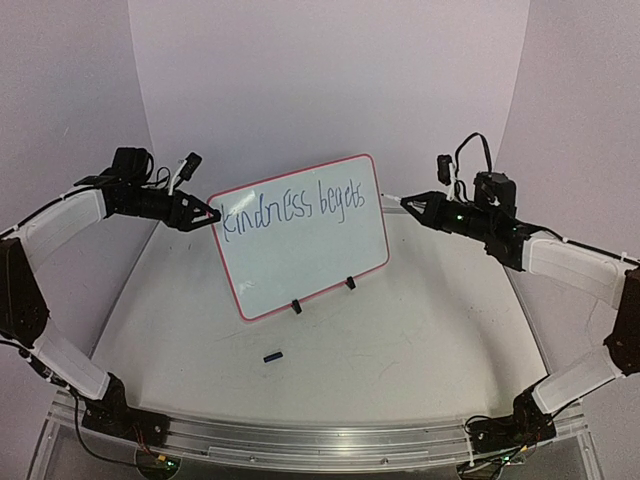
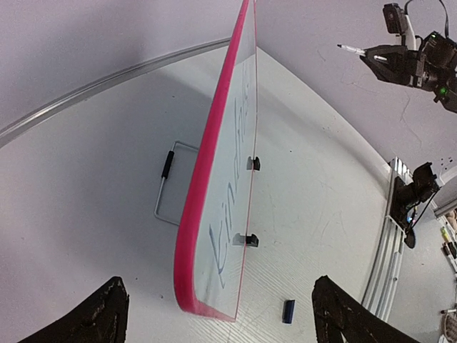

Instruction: Write a sentence on the whiteboard

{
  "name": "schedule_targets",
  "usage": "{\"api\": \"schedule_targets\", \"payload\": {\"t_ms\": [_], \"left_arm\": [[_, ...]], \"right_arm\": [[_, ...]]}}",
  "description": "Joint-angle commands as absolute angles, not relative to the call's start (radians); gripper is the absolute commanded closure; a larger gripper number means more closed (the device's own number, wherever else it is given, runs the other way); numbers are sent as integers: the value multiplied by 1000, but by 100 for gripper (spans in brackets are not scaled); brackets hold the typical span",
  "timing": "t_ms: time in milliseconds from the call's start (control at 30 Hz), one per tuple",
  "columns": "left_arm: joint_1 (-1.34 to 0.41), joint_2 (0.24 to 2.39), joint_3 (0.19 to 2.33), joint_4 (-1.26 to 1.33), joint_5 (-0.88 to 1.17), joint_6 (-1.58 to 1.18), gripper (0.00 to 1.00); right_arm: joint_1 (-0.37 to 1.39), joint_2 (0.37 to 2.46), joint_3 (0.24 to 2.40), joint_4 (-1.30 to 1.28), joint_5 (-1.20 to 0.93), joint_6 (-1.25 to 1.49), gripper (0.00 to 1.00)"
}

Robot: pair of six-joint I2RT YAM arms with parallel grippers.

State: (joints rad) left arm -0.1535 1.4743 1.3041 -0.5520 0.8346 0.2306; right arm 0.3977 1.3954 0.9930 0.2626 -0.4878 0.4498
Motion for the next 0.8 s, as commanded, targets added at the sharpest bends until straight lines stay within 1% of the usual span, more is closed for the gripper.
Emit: {"api": "schedule_targets", "payload": {"t_ms": [0, 133, 200, 267, 433, 567, 767], "left_arm": [[-153, 1346, 1198, -396, 706, 88, 11], [-153, 1274, 1138, -364, 589, -13, 10], [-153, 1246, 1112, -362, 564, -43, 8], [-153, 1214, 1087, -363, 544, -57, 8], [-153, 1169, 1020, -330, 521, -93, 8], [-153, 1183, 992, -314, 596, -75, 10], [-157, 1202, 968, -266, 749, -78, 11]], "right_arm": [[442, 1371, 1015, 173, -412, 441, 100], [518, 1385, 1016, 164, -337, 449, 99], [560, 1395, 1025, 164, -309, 447, 99], [608, 1409, 1033, 170, -306, 431, 100], [696, 1450, 1009, 298, -356, 412, 100], [747, 1528, 1027, 364, -408, 418, 100], [854, 1711, 1111, 442, -455, 403, 100]]}}
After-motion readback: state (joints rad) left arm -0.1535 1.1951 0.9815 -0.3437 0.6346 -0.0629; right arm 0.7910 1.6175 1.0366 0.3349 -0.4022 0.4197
